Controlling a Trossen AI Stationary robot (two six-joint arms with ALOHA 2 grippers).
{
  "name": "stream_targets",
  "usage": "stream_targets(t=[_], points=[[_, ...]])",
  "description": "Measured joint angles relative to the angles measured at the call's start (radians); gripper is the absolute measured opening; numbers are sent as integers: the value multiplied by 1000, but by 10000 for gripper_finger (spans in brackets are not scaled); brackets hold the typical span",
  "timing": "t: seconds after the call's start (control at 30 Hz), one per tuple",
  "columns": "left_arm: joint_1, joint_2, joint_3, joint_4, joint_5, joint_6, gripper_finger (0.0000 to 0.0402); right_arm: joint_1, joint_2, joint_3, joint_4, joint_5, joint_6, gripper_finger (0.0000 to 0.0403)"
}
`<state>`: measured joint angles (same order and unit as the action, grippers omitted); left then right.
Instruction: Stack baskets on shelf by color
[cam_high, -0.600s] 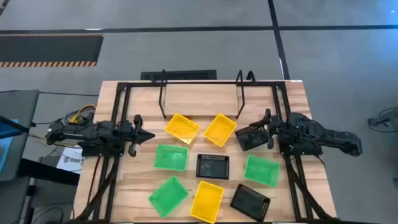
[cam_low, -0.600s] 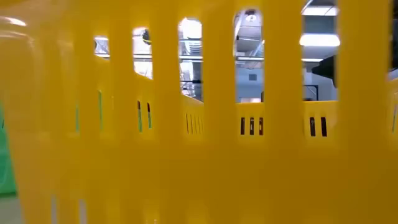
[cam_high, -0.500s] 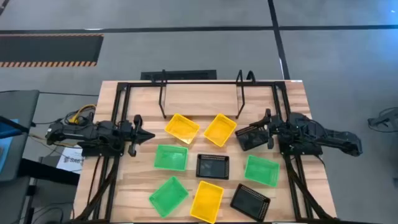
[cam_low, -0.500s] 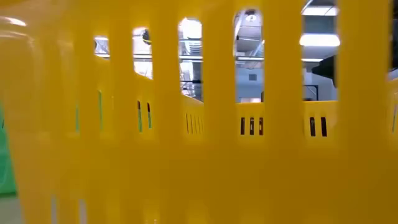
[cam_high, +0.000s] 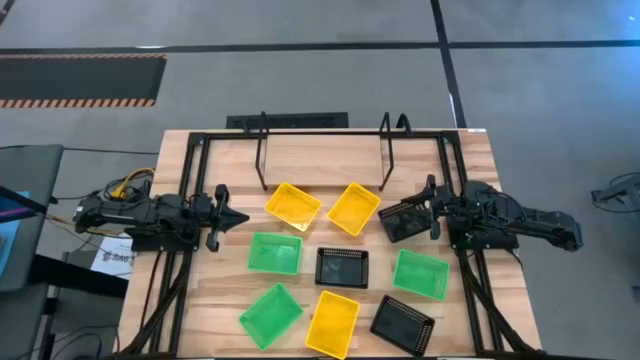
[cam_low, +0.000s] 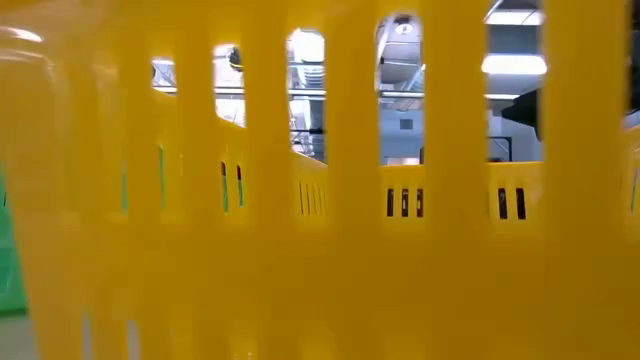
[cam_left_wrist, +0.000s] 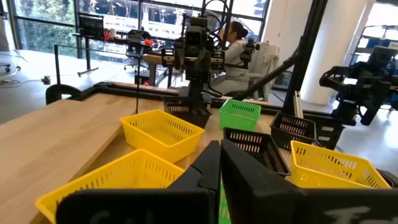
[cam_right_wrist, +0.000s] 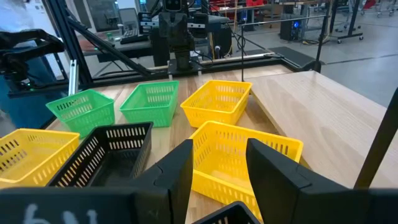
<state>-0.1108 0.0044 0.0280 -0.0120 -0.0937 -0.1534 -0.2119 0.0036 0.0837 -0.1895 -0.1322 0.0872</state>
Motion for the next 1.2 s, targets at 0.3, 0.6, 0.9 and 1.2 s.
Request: stream_targets(t=[0.3,0.6,0.9,1.2], points=[[0,0,0,0,0,0,0,0,0,0,0,0,0,173],[0,0,0,0,0,0,0,0,0,0,0,0,0,173],[0,0,0,0,0,0,0,0,0,0,0,0,0,173],[0,0,0,8,-55,-44,0,0,0,0,0,0,0,173]])
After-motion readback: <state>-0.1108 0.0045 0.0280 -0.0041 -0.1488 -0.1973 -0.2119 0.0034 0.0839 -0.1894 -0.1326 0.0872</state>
